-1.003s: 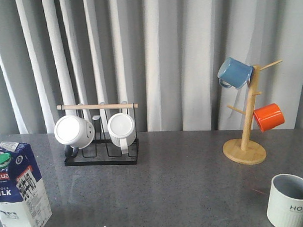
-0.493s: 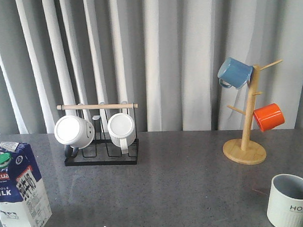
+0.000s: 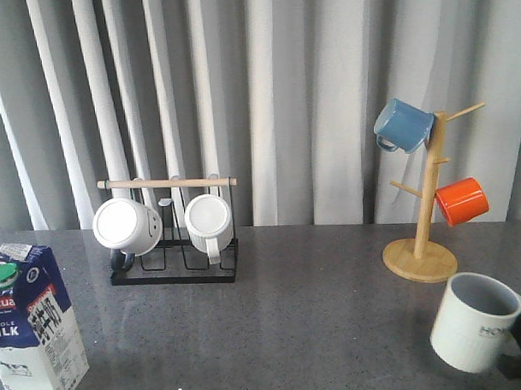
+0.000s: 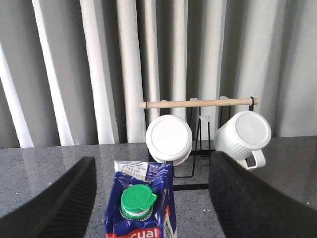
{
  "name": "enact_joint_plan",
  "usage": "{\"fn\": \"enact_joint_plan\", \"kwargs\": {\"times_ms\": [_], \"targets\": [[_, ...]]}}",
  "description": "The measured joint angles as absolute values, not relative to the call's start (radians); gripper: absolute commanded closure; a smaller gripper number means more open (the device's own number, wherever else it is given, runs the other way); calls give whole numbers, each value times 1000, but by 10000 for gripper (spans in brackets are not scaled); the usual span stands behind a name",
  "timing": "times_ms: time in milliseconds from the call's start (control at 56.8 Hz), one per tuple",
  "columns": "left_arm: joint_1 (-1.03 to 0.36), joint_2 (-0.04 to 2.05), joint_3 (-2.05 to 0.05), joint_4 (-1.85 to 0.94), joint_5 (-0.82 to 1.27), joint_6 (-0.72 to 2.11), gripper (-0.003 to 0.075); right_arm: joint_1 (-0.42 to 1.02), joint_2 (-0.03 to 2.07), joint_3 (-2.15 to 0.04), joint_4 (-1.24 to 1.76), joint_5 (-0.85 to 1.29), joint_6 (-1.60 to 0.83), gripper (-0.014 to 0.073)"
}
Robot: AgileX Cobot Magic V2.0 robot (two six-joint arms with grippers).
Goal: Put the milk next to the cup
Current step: 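Carry the HOME mug with the right gripper toward the table center and set it down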
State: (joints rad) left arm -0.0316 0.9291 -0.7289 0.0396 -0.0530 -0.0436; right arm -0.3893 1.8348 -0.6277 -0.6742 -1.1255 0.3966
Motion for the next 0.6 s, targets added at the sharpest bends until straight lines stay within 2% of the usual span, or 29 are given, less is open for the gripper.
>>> {"fn": "enact_joint_plan", "kwargs": {"times_ms": [246, 422, 598], "targets": [[-32, 929, -729, 40, -53, -44, 261, -12, 1699, -638, -284, -957, 369, 598], [-32, 929, -729, 40, -53, -44, 261, 227, 1720, -696, 19, -836, 172, 598], [-32, 929, -729, 40, -53, -44, 261, 379, 1788, -750, 267, -782, -54, 598]]}}
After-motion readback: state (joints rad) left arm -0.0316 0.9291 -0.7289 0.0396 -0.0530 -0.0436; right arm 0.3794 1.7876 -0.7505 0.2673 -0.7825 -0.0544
